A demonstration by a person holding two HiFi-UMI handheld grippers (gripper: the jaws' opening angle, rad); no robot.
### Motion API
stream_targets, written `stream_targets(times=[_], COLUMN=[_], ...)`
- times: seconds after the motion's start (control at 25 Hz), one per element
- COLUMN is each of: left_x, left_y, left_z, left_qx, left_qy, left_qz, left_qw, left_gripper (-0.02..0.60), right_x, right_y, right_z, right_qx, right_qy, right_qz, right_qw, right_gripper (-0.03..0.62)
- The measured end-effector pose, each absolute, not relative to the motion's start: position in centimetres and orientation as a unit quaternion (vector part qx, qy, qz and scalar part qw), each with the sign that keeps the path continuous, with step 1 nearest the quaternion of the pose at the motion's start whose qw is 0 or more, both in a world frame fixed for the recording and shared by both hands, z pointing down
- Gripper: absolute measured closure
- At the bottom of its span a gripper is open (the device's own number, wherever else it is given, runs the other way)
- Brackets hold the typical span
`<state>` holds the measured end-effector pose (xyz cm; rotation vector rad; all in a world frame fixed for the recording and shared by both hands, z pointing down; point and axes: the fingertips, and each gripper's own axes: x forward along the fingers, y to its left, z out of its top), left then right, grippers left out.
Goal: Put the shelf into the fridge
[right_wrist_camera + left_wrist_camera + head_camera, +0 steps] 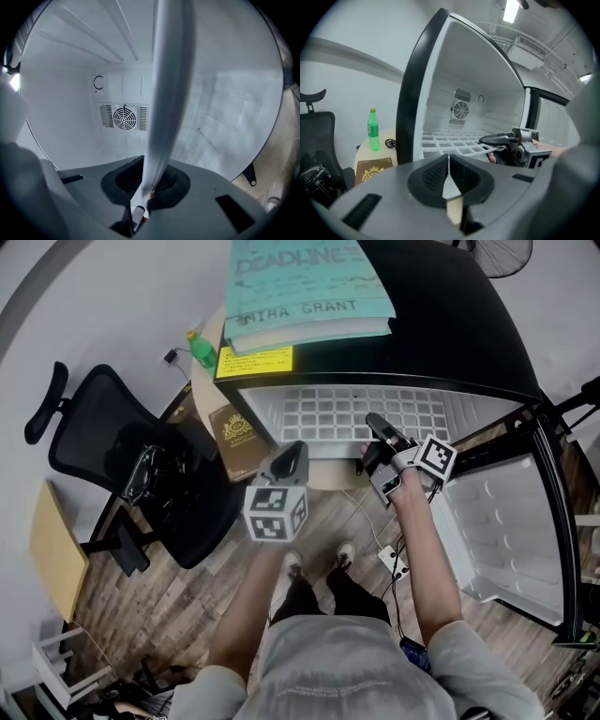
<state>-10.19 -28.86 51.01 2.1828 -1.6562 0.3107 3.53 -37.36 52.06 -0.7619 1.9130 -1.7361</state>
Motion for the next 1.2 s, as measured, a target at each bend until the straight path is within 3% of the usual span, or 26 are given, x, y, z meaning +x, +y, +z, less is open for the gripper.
stream_targets(times=[1.2], left_x=[-8.2], left_y=[-31.3], left_z=[50.5], left_qx=[0.784], left_qy=[-0.588], left_qz=[0.095], left_qw=[0.175], left_gripper=[0.558], right_x=[3.0], right_y=[-41.0], right_z=[51.8], right_qx=[-0.311], right_qy=[0.692], right_qz=[-0.610], right_qw=[0.231], right_gripper=[0.557])
